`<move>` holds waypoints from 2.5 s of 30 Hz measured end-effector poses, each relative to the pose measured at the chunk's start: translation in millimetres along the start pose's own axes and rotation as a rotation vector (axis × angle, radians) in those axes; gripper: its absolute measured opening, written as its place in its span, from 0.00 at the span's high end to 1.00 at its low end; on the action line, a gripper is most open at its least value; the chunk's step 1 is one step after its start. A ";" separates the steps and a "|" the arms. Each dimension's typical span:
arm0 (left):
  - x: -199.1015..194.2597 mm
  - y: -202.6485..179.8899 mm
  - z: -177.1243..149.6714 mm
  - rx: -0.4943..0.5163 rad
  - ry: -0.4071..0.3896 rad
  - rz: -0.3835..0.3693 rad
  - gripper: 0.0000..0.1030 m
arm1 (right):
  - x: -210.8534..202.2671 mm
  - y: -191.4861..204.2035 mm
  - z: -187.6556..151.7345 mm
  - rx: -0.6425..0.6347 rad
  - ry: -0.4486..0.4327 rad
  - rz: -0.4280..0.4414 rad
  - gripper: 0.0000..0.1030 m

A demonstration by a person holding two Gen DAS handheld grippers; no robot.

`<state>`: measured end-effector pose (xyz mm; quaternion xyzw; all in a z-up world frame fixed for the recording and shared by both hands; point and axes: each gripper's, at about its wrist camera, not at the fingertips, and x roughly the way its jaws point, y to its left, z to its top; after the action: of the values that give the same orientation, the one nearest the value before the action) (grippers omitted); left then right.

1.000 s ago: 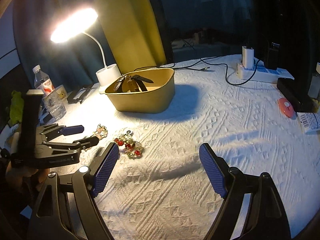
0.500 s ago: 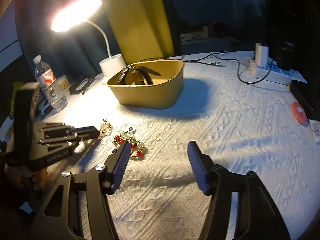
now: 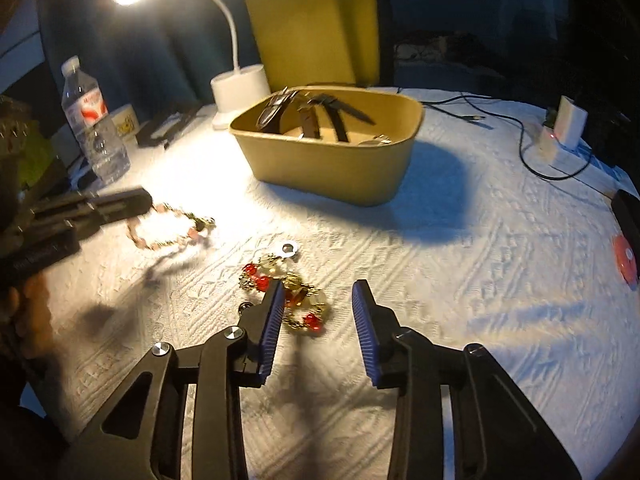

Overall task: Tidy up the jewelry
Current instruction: 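Close the right tool on the red-and-gold charm bracelet and lift it, then carry the red-and-gold charm bracelet into the tan tray with the right tool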

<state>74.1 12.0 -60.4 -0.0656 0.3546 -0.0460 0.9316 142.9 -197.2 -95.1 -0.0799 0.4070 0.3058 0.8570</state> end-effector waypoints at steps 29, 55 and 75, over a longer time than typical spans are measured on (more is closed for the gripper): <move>-33.1 -2.4 30.6 0.011 -0.137 0.019 0.93 | -55.3 -5.1 32.2 -0.073 -0.194 -0.019 0.91; 4.3 -25.3 89.5 0.085 -0.201 0.005 0.93 | -46.1 -45.4 85.7 -0.068 -0.296 -0.027 0.91; 64.9 -6.2 101.0 -0.009 -0.077 -0.020 0.91 | 2.3 -54.3 104.4 -0.047 -0.221 -0.011 0.90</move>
<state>189.5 6.3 -27.2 -0.0748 0.3180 -0.0512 0.9437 243.8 -199.3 -34.4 -0.0680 0.3025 0.3175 0.8962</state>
